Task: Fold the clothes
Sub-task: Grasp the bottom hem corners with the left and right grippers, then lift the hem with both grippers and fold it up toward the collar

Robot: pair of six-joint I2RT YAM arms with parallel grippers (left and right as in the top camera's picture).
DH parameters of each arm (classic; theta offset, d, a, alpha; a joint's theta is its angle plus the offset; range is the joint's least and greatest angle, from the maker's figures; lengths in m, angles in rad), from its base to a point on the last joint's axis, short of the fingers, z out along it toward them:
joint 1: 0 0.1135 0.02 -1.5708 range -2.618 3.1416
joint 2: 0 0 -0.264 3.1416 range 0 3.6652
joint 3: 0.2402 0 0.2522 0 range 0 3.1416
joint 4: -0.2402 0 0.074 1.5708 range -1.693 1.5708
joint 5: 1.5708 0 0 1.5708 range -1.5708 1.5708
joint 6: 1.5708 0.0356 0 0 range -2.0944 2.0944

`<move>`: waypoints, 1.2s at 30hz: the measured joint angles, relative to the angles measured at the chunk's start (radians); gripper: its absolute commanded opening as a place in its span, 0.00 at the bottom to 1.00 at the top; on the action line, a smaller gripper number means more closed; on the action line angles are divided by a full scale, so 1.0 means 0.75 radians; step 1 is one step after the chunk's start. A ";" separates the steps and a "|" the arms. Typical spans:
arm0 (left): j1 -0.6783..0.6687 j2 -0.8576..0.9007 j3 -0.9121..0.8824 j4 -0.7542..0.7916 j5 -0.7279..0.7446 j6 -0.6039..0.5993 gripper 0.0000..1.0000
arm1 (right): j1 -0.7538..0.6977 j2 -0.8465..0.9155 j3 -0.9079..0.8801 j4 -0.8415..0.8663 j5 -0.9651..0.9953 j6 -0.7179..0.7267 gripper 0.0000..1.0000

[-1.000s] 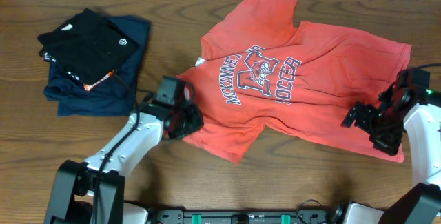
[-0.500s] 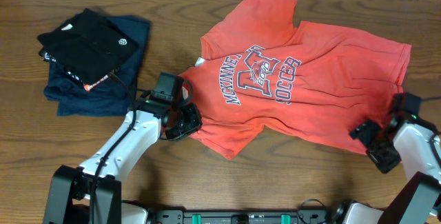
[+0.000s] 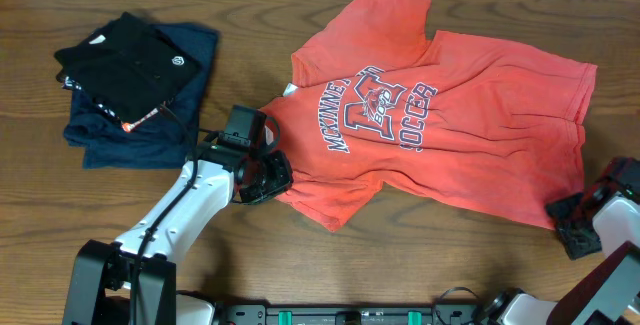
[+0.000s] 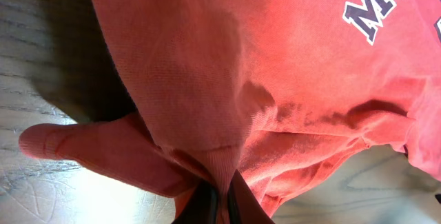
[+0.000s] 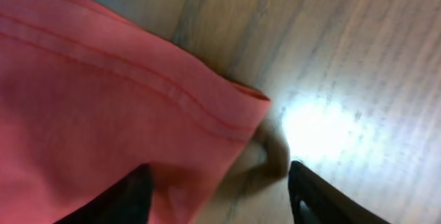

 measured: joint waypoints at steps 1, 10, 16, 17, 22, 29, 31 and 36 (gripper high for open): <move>0.000 0.000 0.000 -0.001 0.000 -0.001 0.06 | 0.000 0.003 -0.004 0.032 0.007 -0.001 0.57; 0.000 0.000 0.000 -0.001 0.001 0.000 0.06 | 0.000 0.054 -0.001 0.207 0.008 -0.001 0.08; 0.000 0.000 0.000 0.006 0.001 0.000 0.05 | 0.000 0.060 0.001 0.230 0.010 -0.001 0.01; 0.000 0.000 0.000 0.008 0.001 -0.001 0.06 | 0.000 0.060 0.001 0.230 0.011 -0.001 0.01; 0.000 -0.001 0.000 0.038 0.004 0.014 0.06 | 0.000 0.061 0.009 0.196 0.012 -0.011 0.01; 0.000 -0.148 0.005 0.123 0.011 0.117 0.06 | 0.000 0.043 0.123 -0.194 -0.074 -0.124 0.01; 0.000 -0.227 0.024 0.146 0.011 0.157 0.06 | 0.000 0.010 0.222 -0.319 -0.134 -0.170 0.01; 0.001 -0.416 0.135 0.208 0.014 0.234 0.06 | 0.000 -0.134 0.569 -0.555 -0.278 -0.271 0.01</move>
